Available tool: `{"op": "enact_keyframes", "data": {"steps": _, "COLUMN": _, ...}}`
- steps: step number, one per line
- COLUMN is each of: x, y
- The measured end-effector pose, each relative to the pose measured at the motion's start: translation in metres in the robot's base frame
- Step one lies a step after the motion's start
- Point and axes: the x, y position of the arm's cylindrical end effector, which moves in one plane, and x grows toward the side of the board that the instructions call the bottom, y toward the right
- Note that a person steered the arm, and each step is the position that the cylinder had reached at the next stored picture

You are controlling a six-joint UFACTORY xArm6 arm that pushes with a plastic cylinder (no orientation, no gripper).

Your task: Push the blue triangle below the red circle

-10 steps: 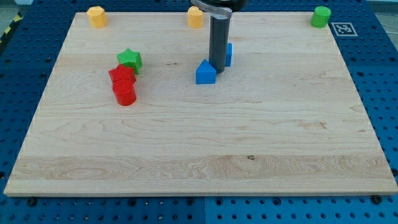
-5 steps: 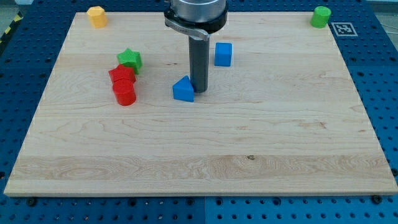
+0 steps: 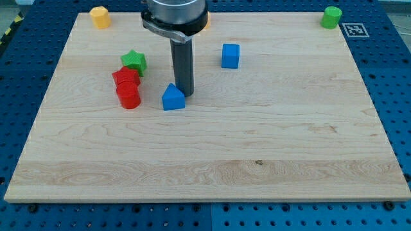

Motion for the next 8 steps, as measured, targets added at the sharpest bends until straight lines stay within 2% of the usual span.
{"op": "enact_keyframes", "data": {"steps": 3, "x": 0.048, "y": -0.007}}
{"op": "enact_keyframes", "data": {"steps": 5, "x": 0.019, "y": -0.019}}
{"op": "enact_keyframes", "data": {"steps": 7, "x": 0.036, "y": -0.069}}
{"op": "enact_keyframes", "data": {"steps": 8, "x": 0.055, "y": -0.054}}
